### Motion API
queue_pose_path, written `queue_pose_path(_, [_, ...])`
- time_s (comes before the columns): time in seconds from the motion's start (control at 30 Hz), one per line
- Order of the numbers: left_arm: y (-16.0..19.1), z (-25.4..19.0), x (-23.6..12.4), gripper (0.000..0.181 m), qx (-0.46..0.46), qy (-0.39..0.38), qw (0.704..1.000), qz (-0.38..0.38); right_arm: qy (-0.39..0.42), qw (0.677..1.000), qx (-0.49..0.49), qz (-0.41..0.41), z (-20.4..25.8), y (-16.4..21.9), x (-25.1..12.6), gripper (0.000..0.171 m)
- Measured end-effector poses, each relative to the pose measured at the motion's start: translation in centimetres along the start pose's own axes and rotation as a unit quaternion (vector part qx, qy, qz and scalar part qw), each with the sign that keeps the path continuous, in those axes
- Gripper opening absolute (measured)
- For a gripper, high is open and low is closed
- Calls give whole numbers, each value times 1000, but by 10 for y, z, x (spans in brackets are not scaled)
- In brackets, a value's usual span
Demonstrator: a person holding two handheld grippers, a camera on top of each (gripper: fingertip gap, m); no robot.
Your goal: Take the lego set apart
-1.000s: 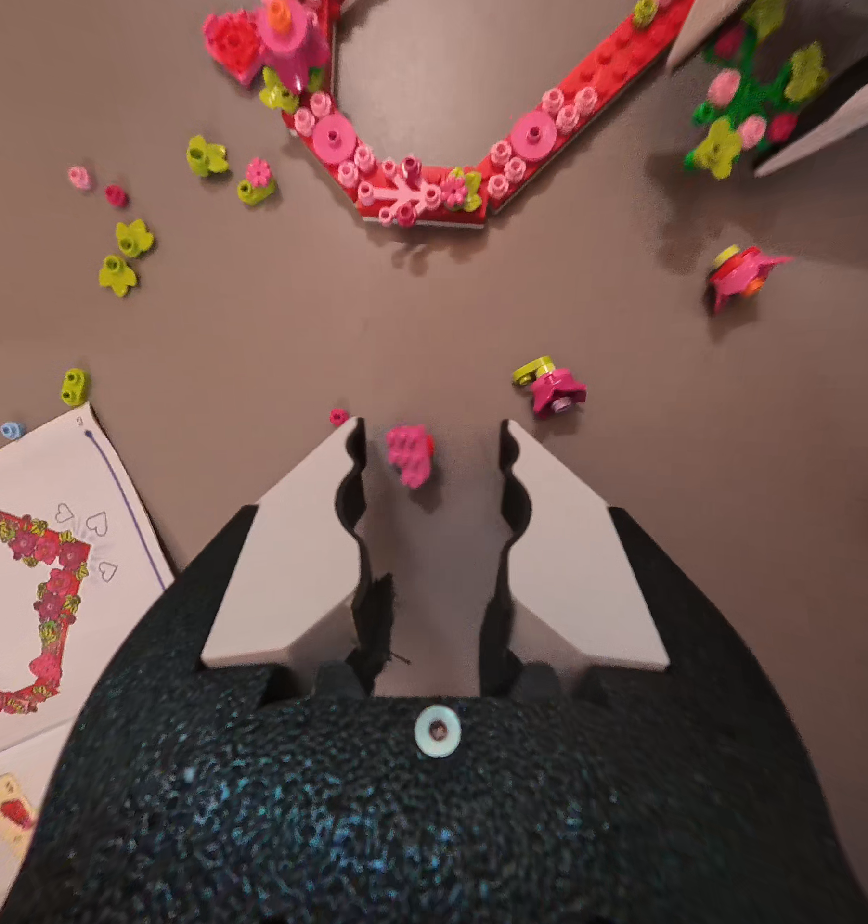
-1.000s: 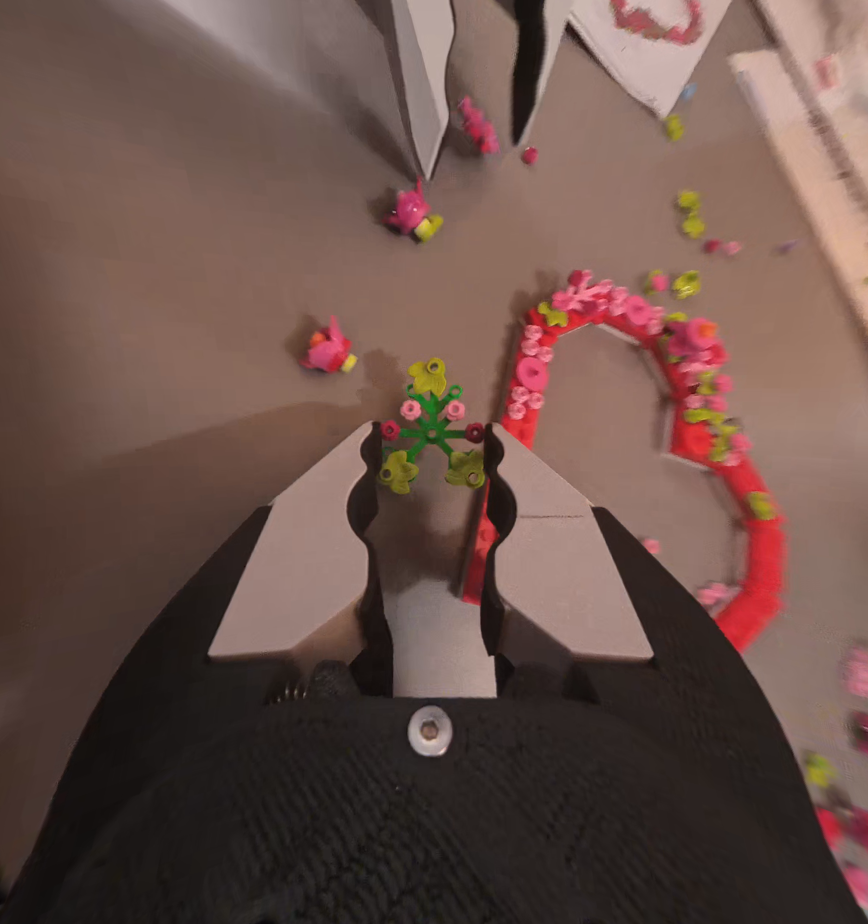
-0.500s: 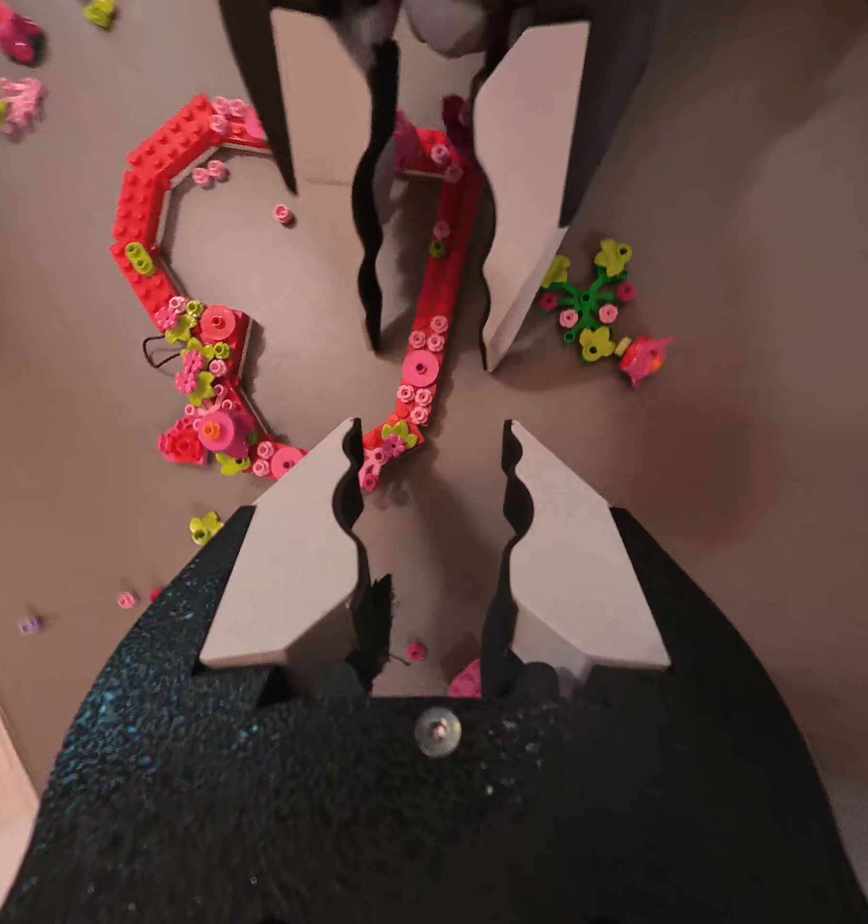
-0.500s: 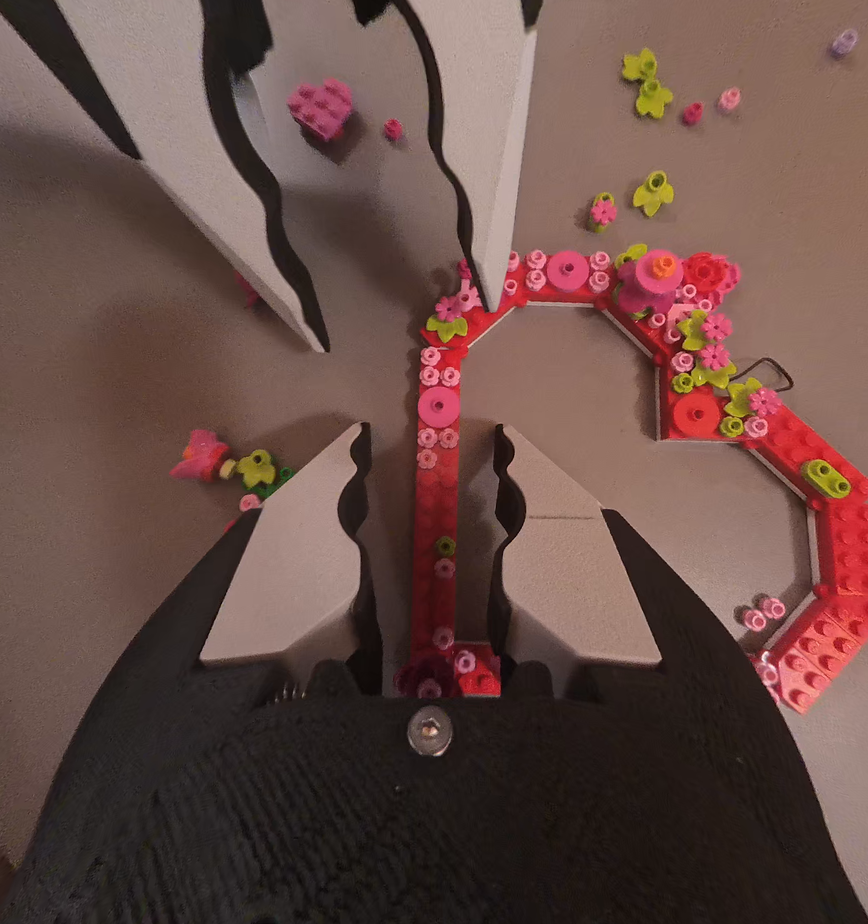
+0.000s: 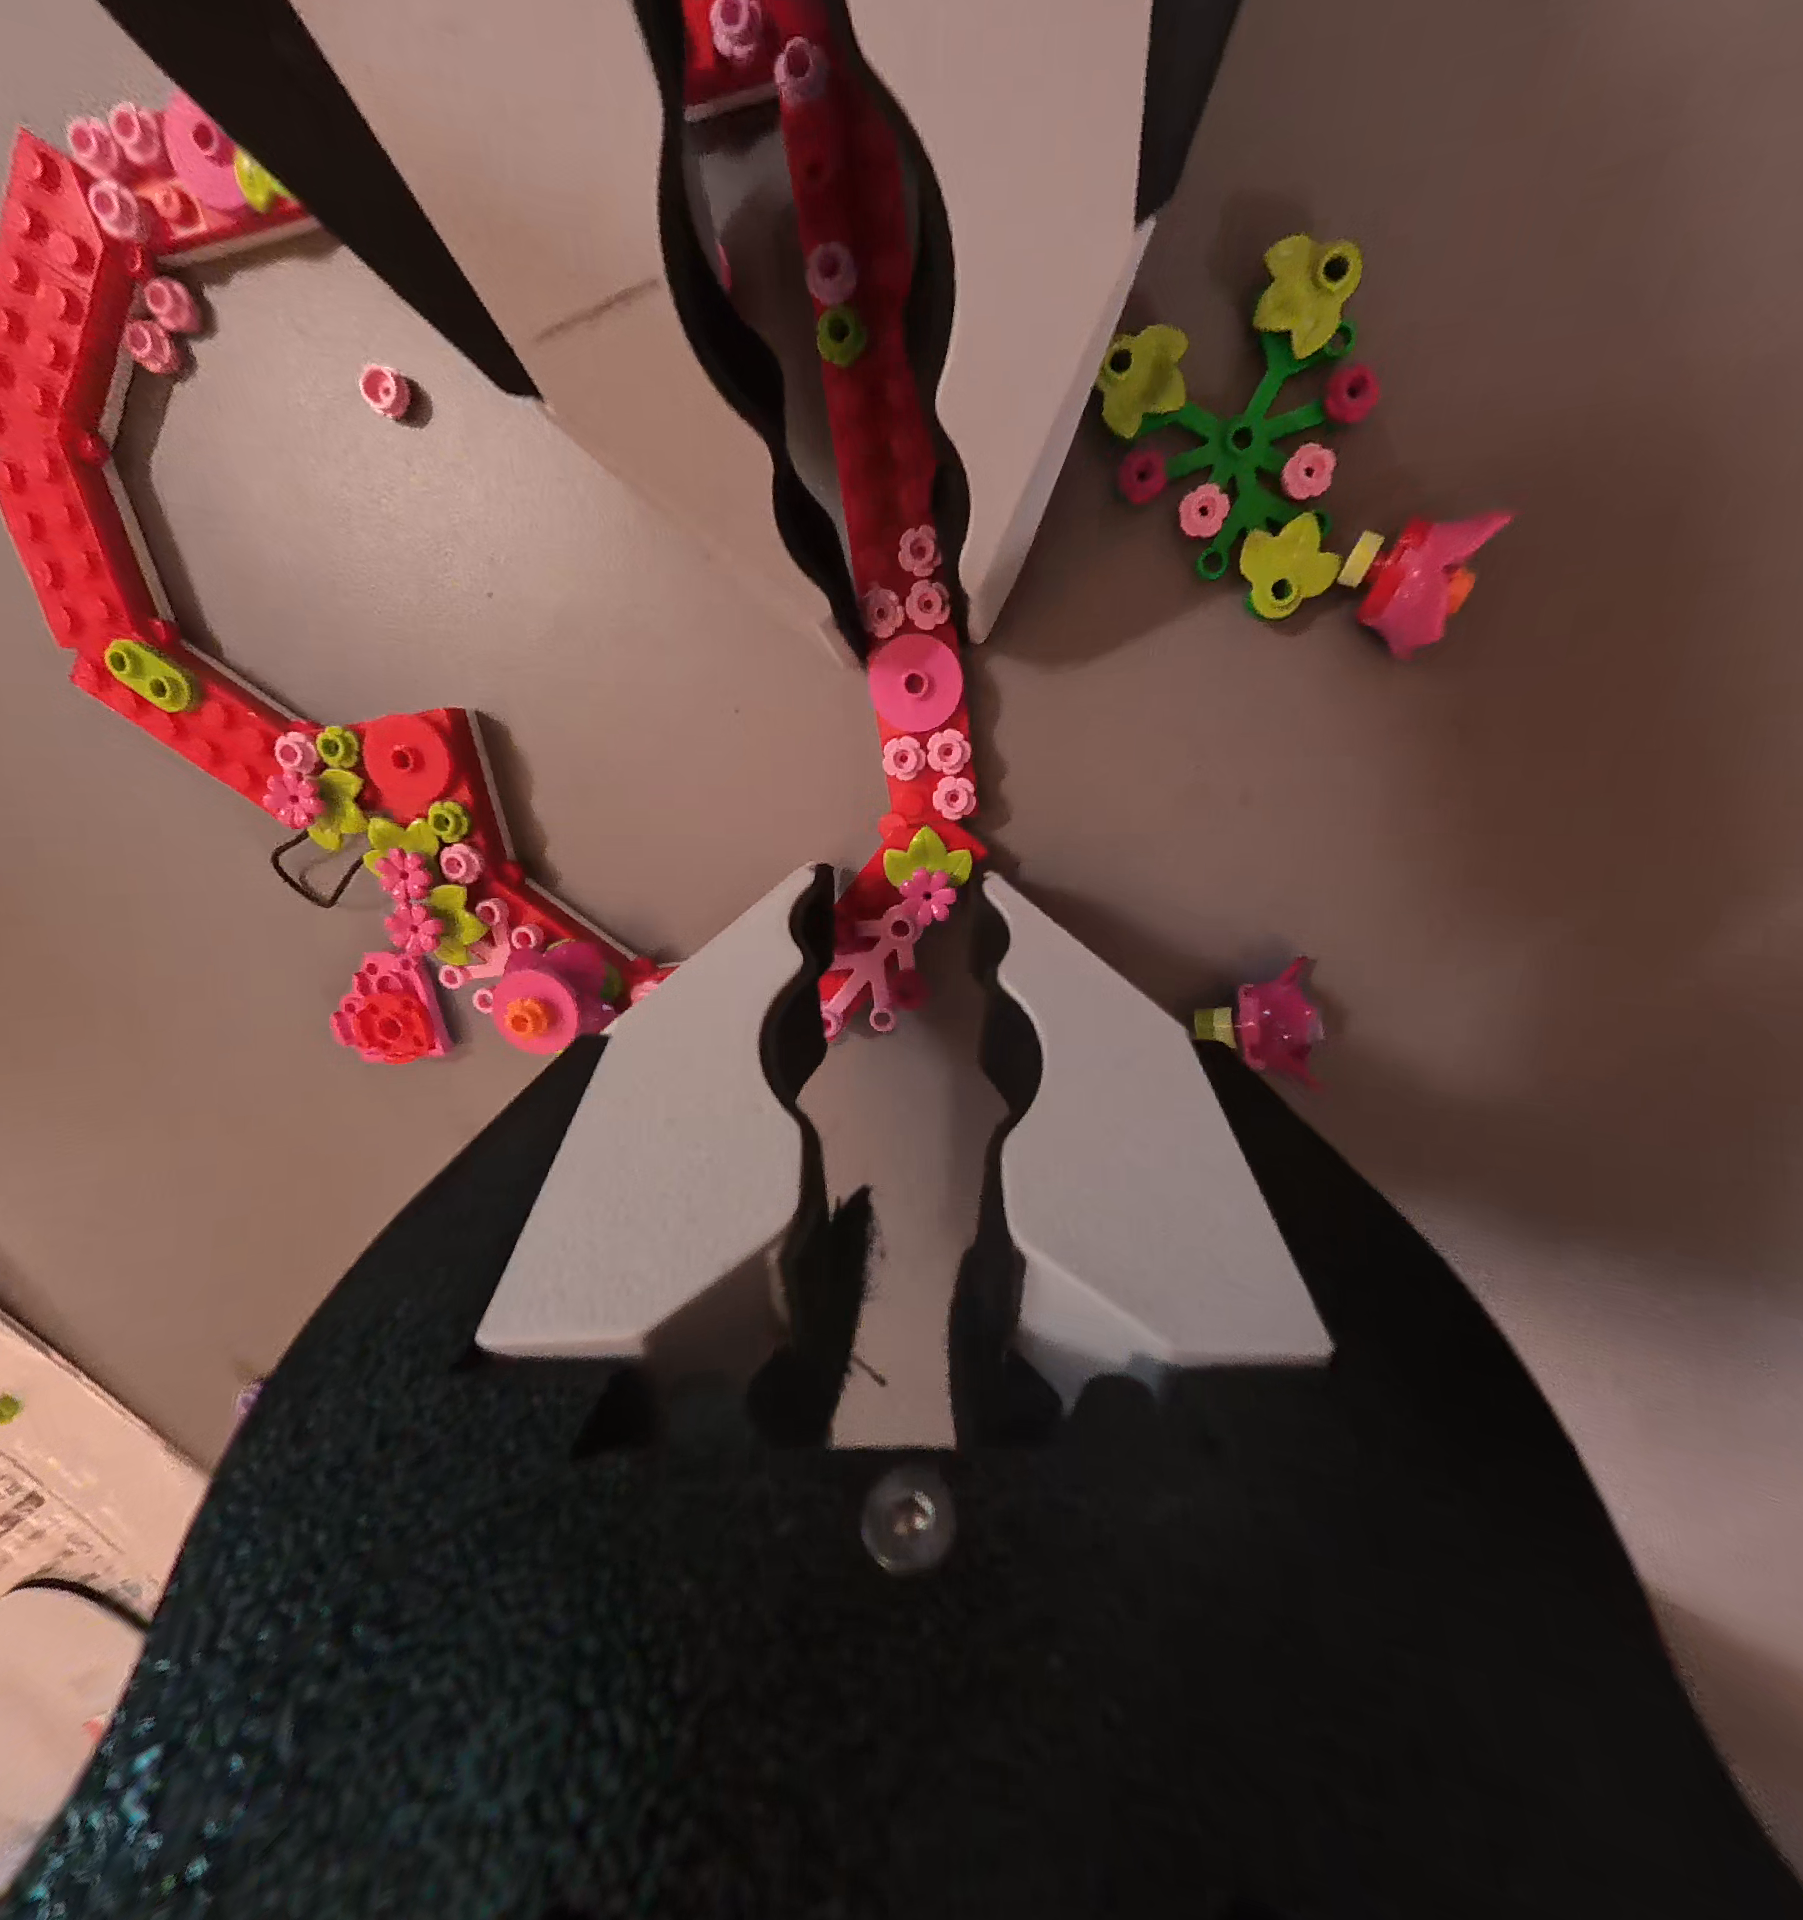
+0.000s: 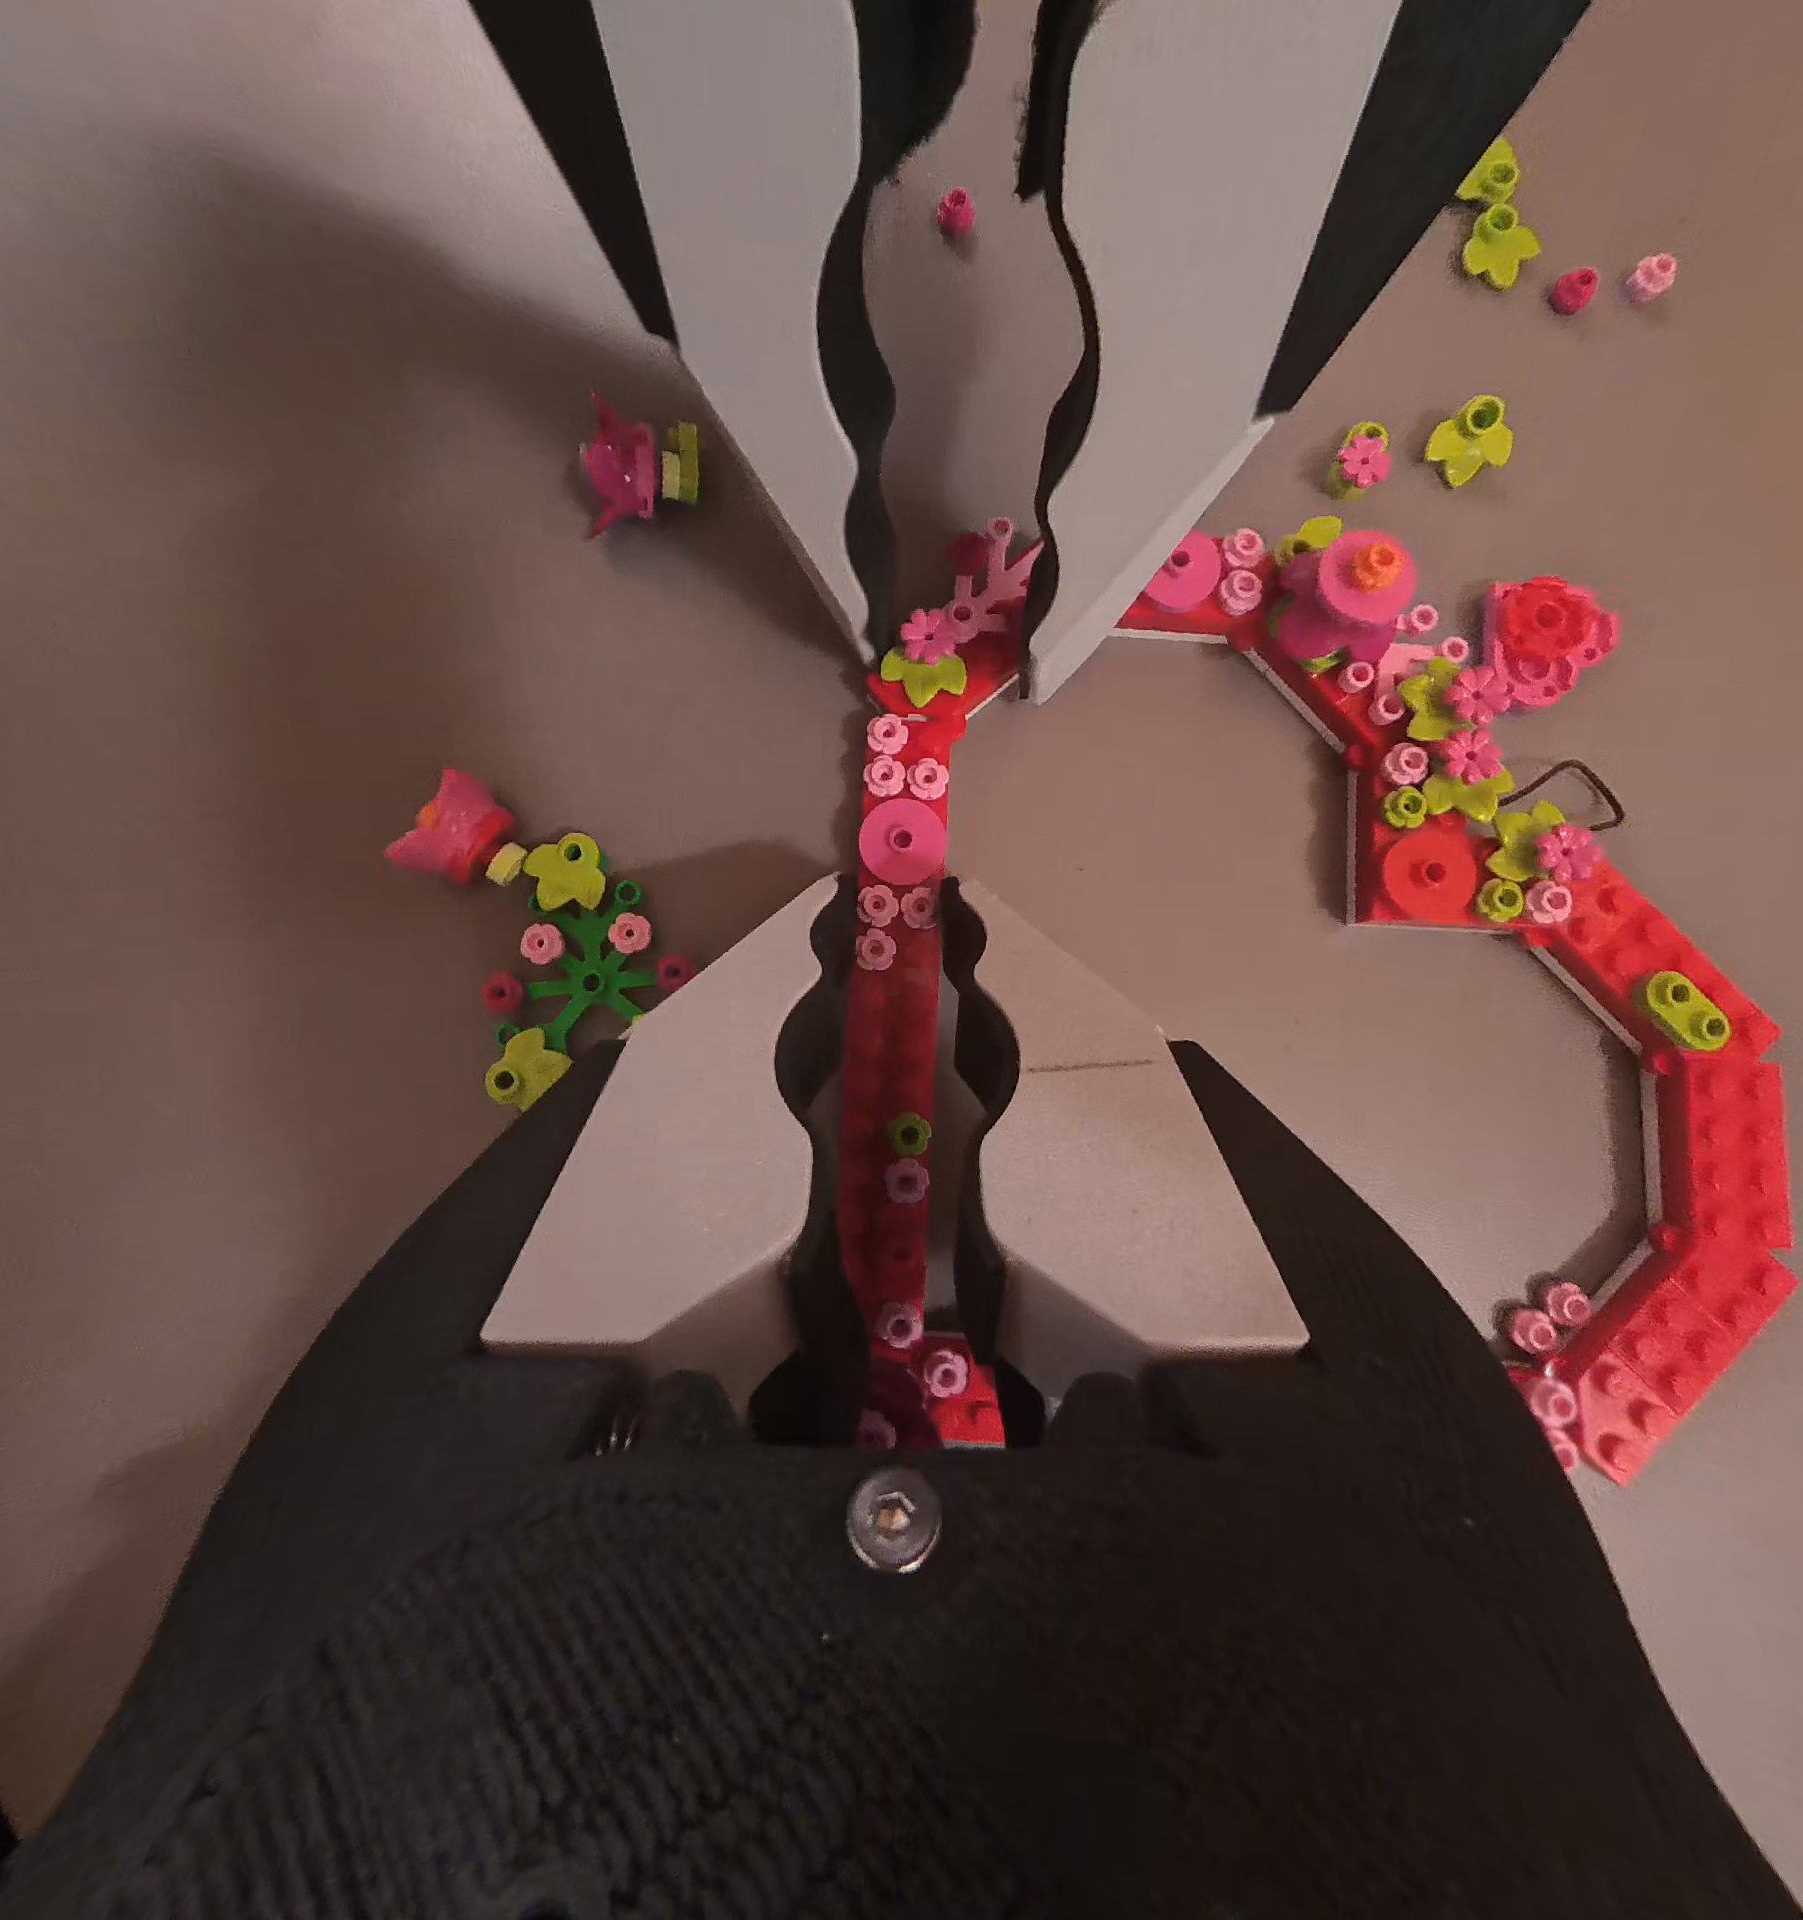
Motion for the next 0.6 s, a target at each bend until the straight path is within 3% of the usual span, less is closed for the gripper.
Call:
queue_pose_path(0.17, [5, -4, -1, 17, 12, -15, 999, -36, 12, 1000, -5, -5, 2, 1, -1, 16])
queue_pose_path(0.6, [32, -10, 2, 13, -80, 17, 969, -232, 20, 1000, -19, 2, 3, 0, -1, 16])
Point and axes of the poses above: each gripper's, where its closed fingertips meet, x out along the fingers, y out of its underside, z = x × y across the jaws, the point moved 9 cm from there along -x, back along the fingers, and after that the axes turned 7 degrees about y, right-handed, at the moved point
